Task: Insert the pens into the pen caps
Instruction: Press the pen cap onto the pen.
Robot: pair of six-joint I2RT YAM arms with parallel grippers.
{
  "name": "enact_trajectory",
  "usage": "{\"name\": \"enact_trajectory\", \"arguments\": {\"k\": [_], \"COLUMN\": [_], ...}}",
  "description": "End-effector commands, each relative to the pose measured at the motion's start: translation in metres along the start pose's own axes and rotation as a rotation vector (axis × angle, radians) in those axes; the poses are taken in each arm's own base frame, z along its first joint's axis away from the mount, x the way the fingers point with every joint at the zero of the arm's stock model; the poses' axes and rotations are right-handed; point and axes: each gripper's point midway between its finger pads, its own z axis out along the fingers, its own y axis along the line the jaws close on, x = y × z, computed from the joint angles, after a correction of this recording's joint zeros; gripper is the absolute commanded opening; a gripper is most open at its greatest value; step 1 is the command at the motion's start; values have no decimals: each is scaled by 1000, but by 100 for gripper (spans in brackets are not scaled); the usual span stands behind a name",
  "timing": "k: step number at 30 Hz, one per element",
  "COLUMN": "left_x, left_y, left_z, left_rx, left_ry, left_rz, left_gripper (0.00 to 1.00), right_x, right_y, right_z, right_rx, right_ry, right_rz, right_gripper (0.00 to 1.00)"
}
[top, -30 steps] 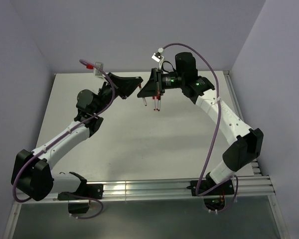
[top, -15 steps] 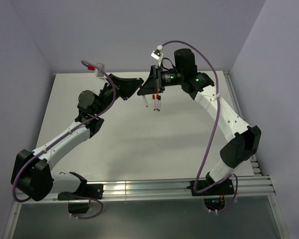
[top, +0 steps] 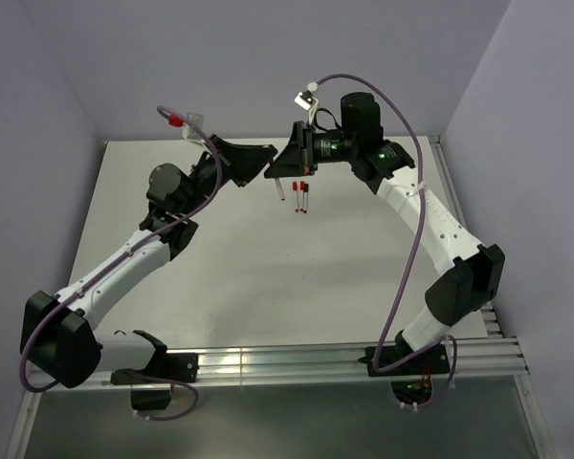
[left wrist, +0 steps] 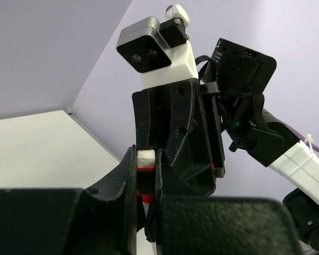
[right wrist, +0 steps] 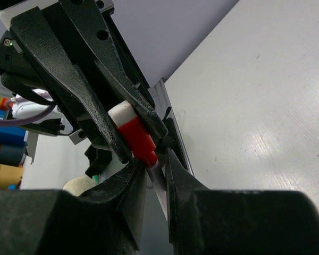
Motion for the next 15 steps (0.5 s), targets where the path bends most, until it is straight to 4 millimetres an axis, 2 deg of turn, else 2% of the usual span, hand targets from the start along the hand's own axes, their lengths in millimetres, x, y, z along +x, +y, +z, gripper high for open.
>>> {"name": "enact_trajectory", "arguments": {"k": [1,7,15], "left_x": [122,100,84], "left_y": [-45,-38,-34], "left_z": [-64,-53,-42], "left_rx": [222,224,222], "left_ry": [602,552,510], "left_rz": [-233,-210,-178], "left_gripper": [0,0,0], "right_x": [-149,-136,-125], "right_y": [36,37,23], "right_z": [-65,-64,-63], "right_rx": [80,60,98], "right_ry": [-607,-582,-559], "right_rz": [-373,-374,-351], "right_gripper": [25,33,39]}}
